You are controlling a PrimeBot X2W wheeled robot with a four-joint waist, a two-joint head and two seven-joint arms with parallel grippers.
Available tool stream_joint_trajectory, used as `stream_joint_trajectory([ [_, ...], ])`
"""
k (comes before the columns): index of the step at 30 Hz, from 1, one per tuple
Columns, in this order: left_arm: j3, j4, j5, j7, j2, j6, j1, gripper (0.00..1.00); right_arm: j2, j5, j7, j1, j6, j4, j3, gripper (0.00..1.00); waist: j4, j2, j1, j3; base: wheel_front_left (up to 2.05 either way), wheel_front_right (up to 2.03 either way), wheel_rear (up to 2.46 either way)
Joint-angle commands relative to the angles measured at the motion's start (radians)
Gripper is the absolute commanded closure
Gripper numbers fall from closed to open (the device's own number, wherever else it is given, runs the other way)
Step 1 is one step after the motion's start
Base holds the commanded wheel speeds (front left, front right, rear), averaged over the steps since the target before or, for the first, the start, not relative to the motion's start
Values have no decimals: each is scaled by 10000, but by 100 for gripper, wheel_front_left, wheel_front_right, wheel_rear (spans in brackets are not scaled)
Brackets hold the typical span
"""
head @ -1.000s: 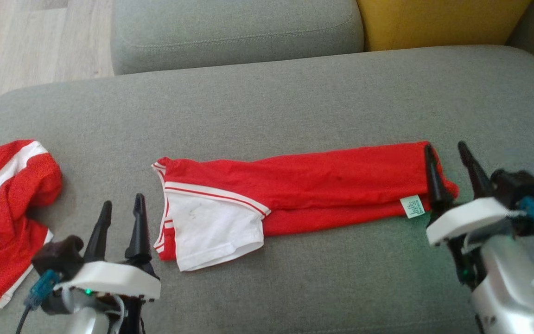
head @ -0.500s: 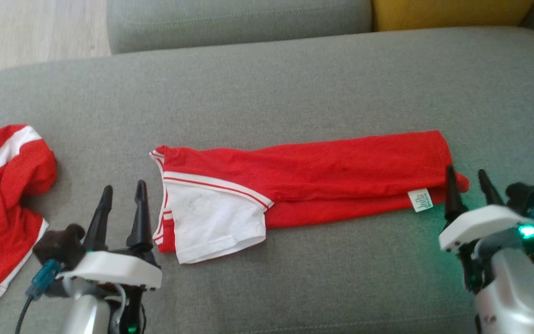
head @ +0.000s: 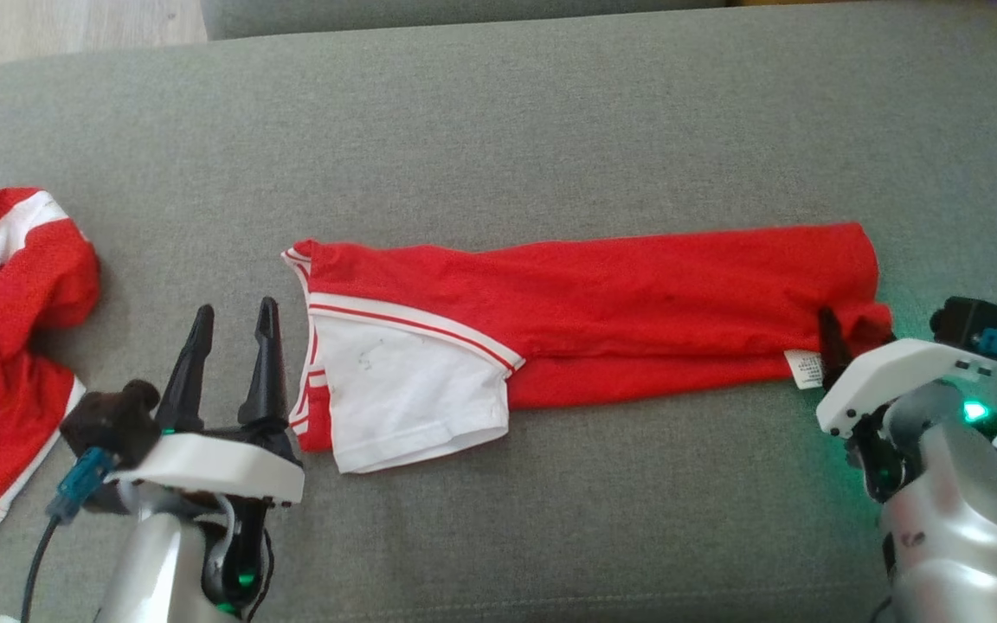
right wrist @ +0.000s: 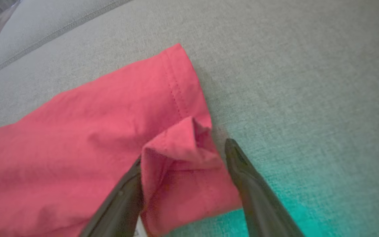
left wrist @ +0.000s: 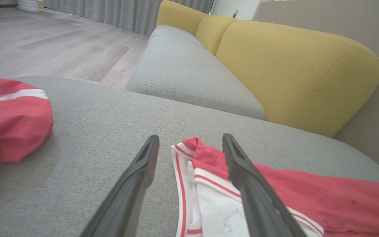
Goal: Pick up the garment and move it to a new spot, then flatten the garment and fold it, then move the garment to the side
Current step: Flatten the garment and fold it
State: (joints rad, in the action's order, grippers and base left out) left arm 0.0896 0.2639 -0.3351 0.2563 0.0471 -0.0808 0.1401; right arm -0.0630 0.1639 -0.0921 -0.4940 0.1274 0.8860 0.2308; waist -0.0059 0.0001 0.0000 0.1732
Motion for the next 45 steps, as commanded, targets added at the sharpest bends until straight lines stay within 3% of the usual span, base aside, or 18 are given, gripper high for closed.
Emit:
stream_joint_trajectory([
  [1, -360, -242, 114, 55, 37, -67, 460, 0, 87, -85, -152, -437, 33, -145, -286, 0, -7, -1, 0, 16, 0, 0, 0],
  [7, -395, -215, 30, 55, 34, -84, 526, 0, 106, 115, -577, -416, 33, 24, -611, 0, -40, -1, 0, 32, 0, 0, 0],
  [8, -398, -217, 16, 55, 34, -77, 532, 0, 109, 200, -657, -397, 33, 25, -715, 14, -49, -1, 0, 29, 0, 0, 0],
  [9, -401, -217, 4, 55, 34, -67, 535, 0, 111, 288, -704, -379, 33, 6, -801, 88, -58, -1, 0, 24, 0, 0, 0],
  [10, -401, -216, -5, 55, 34, -55, 538, 0, 112, 367, -726, -357, 33, -30, -863, 100, -68, -1, 0, 15, 0, 0, 0],
  [17, -421, -225, -52, 55, 33, -1, 538, 0, -631, 330, -207, -349, 33, -406, -159, 100, -97, -1, 0, -98, 0, 0, 0],
  [24, -455, -195, -133, 55, 32, 14, 501, 0, -1674, -1487, 430, -635, 33, -570, 1758, 100, -78, -1, 0, -209, 0, 0, 0],
  [27, -414, -207, -237, 55, 32, 71, 443, 0, -1531, -2466, 607, -815, 33, -734, 2696, 100, -52, -1, 0, -331, 0, 0, 0],
  [30, -386, -195, -325, 55, 32, 139, 351, 0, -1007, -2953, 649, -970, 33, -856, 2955, 100, -50, -1, 0, -519, 0, 0, 0],
  [37, -353, -214, -525, 55, 32, 278, 79, 0, -17, -2290, 410, -1171, 33, -1178, 1950, 100, -120, -1, 0, -1045, 0, 0, 0],
  [41, -315, -221, -631, 55, 32, 342, -80, 0, 112, -1012, 75, -987, 33, -1605, 431, 100, -154, -1, 0, -1285, 0, 0, 0],
  [45, -267, -239, -712, 55, 32, 397, -184, 0, 123, 987, -268, -564, 33, -2383, -1549, 100, -163, -1, 0, -1432, 0, 0, 0],
])
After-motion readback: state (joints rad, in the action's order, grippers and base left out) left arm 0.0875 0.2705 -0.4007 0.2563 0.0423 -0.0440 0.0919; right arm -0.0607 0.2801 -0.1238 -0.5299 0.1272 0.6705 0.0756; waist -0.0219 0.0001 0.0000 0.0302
